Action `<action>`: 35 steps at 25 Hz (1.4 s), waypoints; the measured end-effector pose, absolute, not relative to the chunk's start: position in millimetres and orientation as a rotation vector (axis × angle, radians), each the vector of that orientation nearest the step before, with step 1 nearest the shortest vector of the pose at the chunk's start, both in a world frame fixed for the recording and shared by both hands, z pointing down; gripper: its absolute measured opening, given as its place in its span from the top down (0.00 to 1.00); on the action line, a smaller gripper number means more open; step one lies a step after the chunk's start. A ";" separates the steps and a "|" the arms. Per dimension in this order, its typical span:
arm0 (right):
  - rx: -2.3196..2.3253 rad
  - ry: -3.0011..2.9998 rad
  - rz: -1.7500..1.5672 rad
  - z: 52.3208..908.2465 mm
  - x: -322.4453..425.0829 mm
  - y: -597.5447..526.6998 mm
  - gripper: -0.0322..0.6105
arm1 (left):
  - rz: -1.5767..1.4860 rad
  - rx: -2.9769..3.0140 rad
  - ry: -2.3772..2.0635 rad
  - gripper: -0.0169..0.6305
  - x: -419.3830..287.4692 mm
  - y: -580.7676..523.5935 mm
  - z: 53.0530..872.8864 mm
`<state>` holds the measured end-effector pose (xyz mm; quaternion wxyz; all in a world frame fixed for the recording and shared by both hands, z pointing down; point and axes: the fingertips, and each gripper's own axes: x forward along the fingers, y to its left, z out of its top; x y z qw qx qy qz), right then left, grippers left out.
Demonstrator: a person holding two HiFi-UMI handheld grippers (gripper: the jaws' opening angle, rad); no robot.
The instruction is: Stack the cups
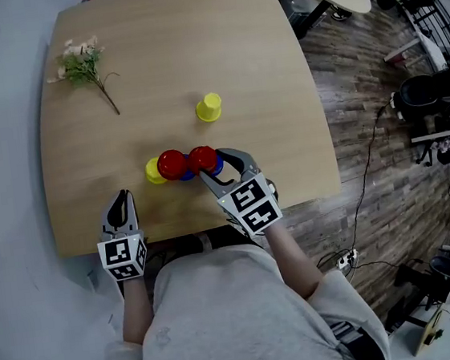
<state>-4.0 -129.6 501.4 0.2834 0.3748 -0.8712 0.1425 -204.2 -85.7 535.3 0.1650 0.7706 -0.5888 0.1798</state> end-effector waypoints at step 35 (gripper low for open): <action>1.066 -2.248 0.521 578.9 52.3 -290.2 0.64 | 0.468 1.931 -1.858 0.96 -210.7 -34.1 538.1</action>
